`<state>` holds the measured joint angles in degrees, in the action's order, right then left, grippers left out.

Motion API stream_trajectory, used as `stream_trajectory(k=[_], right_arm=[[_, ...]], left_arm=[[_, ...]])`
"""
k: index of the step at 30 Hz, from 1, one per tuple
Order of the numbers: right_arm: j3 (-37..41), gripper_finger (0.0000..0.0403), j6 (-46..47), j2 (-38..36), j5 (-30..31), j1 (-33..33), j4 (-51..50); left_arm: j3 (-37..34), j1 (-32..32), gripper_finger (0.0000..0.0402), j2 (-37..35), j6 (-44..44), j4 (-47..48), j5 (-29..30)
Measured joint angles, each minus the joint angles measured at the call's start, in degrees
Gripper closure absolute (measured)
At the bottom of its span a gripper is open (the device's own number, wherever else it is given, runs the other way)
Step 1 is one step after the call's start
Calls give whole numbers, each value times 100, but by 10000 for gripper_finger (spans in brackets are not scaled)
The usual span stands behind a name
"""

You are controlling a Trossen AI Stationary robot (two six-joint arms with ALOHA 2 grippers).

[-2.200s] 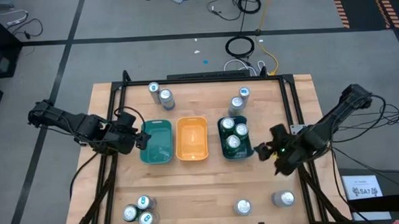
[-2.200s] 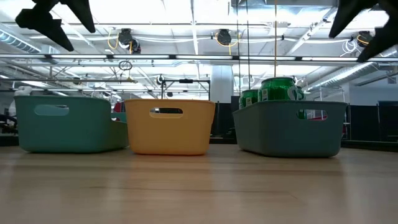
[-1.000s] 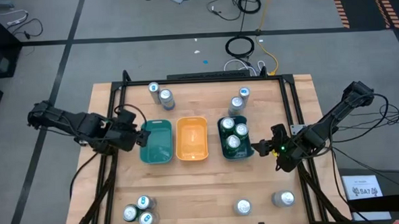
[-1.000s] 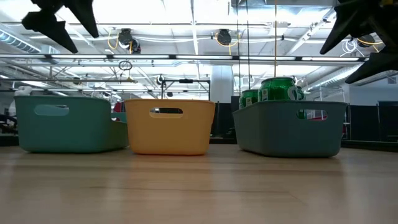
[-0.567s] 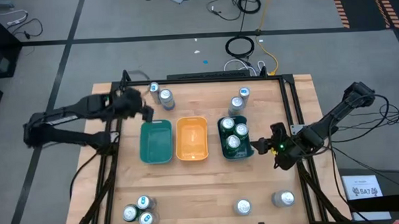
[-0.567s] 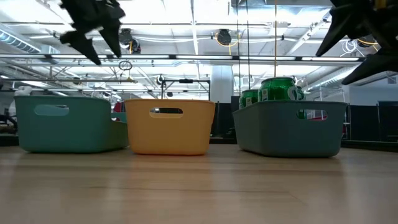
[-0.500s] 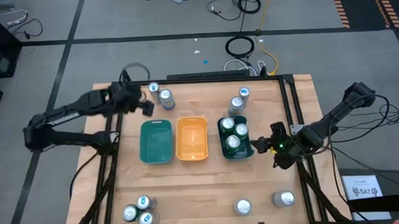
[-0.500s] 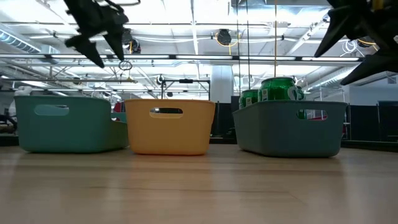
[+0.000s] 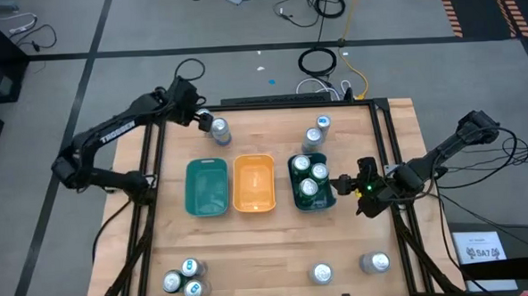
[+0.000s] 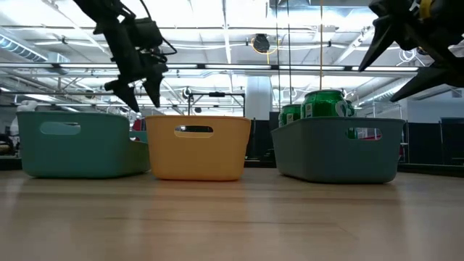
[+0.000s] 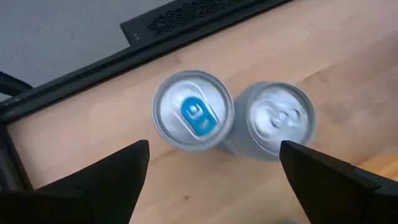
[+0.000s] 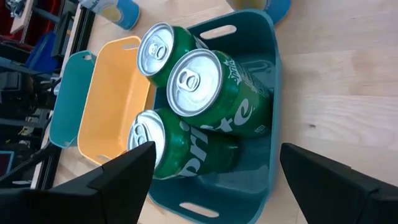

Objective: Sort soda cans
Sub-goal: Put the blue soda can into the green bin

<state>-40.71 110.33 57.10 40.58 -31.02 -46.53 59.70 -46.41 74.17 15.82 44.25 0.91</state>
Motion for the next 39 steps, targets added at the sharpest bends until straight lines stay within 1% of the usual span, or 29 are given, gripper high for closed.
stream_trajectory(k=[5,11,21,28,31,39], right_arm=[[0,67,0,0,-4,104,0],[0,67,0,7,-4,178,-2],[0,67,0,15,-14,181,-2],[0,67,0,15,-13,181,0],[0,67,0,15,-13,181,0],[0,67,0,15,-11,181,0]], left_arm=[[0,-18,33,164,-140,-293,67],[0,-93,33,285,-282,-394,224],[0,-251,33,665,-455,-672,142],[0,-252,35,865,-473,-658,144],[0,-250,48,866,-475,-654,168],[0,-252,113,868,-469,-654,253]])
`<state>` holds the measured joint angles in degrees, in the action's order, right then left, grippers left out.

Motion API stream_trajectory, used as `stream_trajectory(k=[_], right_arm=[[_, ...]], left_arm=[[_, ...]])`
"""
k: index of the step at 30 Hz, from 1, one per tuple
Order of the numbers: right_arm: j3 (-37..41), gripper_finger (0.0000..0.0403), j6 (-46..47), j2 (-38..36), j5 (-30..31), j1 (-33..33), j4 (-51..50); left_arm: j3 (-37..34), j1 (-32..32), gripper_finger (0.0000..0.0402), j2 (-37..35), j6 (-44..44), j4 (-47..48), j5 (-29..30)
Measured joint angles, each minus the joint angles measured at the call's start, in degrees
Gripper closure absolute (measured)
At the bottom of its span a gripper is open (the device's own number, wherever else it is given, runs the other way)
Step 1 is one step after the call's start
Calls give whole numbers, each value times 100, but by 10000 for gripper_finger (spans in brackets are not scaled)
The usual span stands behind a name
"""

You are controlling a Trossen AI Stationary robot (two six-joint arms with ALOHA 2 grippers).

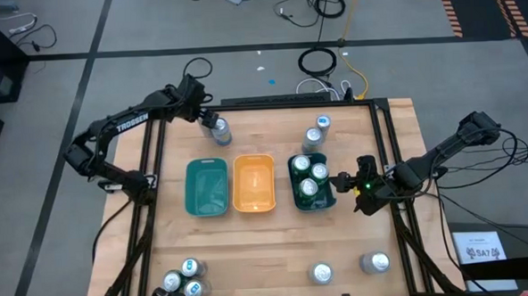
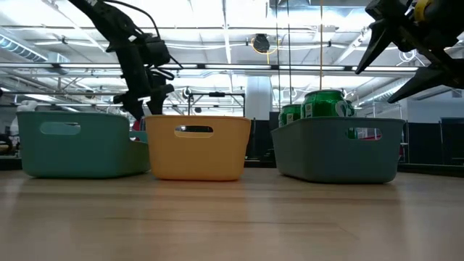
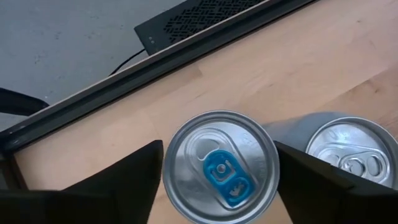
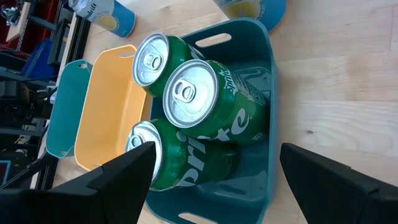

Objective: Sort soda cans
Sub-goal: Put the blue soda can into the green bin

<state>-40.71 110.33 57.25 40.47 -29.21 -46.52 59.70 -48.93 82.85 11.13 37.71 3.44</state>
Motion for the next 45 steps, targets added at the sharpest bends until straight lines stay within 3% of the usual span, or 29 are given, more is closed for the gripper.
stream_trajectory(k=[4,13,23,34,39,45], right_arm=[[0,67,1,0,0,0,1],[0,67,-2,0,0,-1,1],[0,67,-138,0,0,-4,0],[0,67,-152,0,-28,-4,7],[0,67,-347,0,-27,-4,227],[0,67,-742,71,-26,-4,821]], left_arm=[[0,-2,133,-3,10,10,4],[120,3,138,-339,56,596,-2],[548,371,139,-1575,542,1688,5],[632,1613,140,-3154,2150,2735,29],[632,2420,136,-3270,2811,2797,181],[636,3410,134,-2979,3459,3008,786]])
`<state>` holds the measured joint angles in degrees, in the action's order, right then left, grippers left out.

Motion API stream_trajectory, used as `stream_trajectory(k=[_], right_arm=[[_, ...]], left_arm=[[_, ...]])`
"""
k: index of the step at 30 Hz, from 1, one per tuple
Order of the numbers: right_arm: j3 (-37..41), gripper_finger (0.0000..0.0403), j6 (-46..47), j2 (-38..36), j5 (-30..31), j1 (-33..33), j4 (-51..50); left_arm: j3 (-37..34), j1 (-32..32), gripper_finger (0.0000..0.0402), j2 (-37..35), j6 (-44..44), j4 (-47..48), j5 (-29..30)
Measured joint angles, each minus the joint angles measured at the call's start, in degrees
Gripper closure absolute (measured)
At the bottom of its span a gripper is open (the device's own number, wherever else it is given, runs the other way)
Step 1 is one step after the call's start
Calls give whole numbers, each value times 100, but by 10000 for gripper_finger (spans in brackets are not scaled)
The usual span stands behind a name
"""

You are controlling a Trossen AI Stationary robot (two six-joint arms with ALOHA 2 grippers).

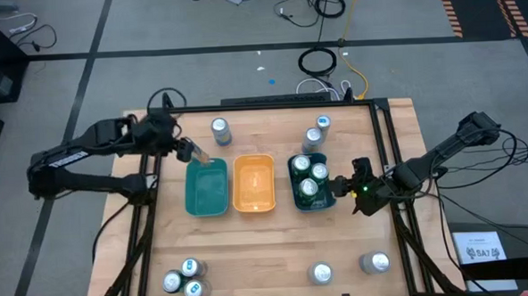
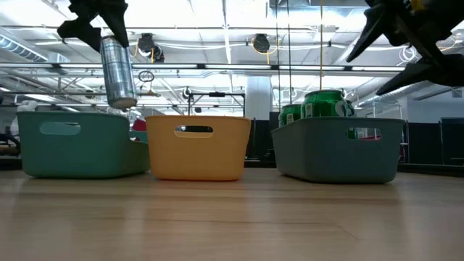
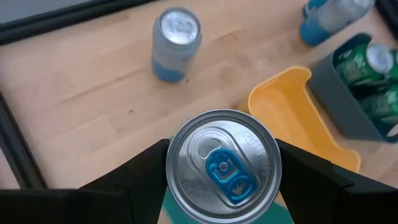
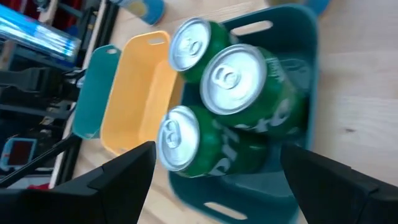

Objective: Sort soda cans
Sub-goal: Put the blue soda can into the green bin

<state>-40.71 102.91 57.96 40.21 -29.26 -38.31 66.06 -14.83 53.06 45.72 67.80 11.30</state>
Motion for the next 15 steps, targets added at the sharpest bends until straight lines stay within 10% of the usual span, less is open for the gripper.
stream_trajectory(k=[15], right_arm=[[0,67,545,754,-155,-547,741]], left_arm=[[-920,1685,132,470,1727,135,1430]])
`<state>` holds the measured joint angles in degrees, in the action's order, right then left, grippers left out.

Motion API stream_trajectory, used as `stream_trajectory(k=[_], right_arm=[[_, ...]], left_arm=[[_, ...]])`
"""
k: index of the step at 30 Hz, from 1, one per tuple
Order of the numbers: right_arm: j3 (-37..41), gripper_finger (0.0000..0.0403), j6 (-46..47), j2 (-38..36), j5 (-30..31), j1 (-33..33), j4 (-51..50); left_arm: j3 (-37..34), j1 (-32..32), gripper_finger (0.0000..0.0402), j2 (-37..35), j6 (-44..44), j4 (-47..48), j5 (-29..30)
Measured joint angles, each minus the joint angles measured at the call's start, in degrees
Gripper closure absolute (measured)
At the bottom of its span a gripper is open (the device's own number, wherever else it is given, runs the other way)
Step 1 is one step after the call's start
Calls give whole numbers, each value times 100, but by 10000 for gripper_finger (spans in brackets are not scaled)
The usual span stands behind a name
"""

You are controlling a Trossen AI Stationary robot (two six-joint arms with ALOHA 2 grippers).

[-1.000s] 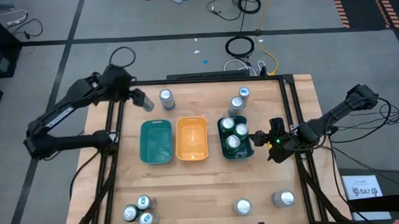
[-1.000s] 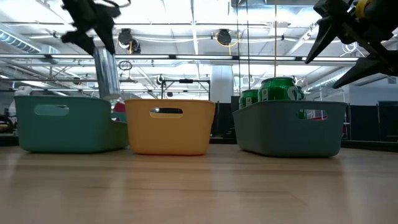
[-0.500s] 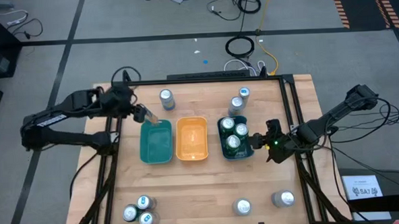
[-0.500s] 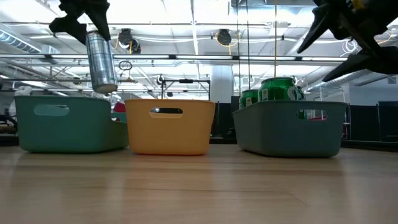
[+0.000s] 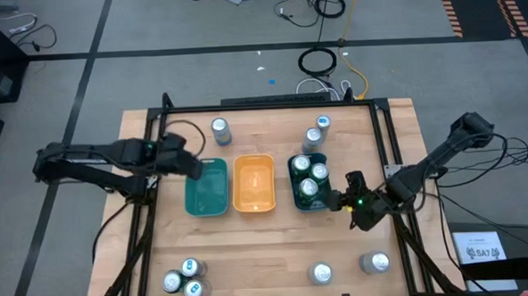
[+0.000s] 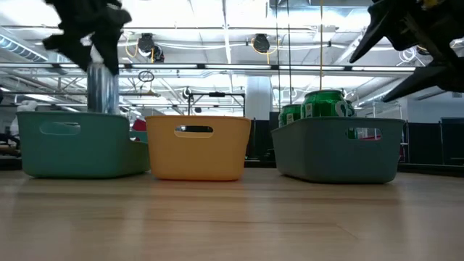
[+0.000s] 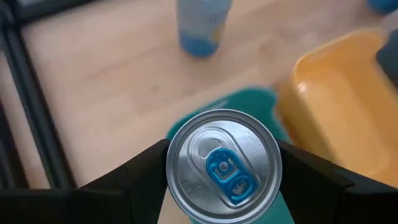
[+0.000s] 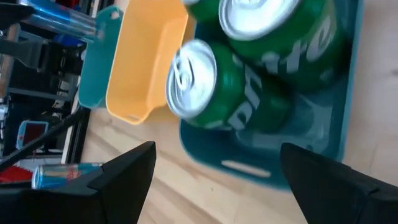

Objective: Sort soda cans
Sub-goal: Put the blue soda can into the green bin

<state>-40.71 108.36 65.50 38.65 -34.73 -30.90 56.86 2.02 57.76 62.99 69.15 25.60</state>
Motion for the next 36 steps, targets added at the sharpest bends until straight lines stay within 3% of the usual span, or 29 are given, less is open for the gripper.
stream_trajectory(k=[8,13,36], right_arm=[[0,67,349,150,2,-268,109],[0,67,345,150,7,-279,205],[0,67,308,150,20,-279,234]], left_arm=[[-901,60,132,-14,126,-839,-19],[-1211,59,132,-14,425,-875,-4],[-1222,59,129,-14,423,-1014,99]])
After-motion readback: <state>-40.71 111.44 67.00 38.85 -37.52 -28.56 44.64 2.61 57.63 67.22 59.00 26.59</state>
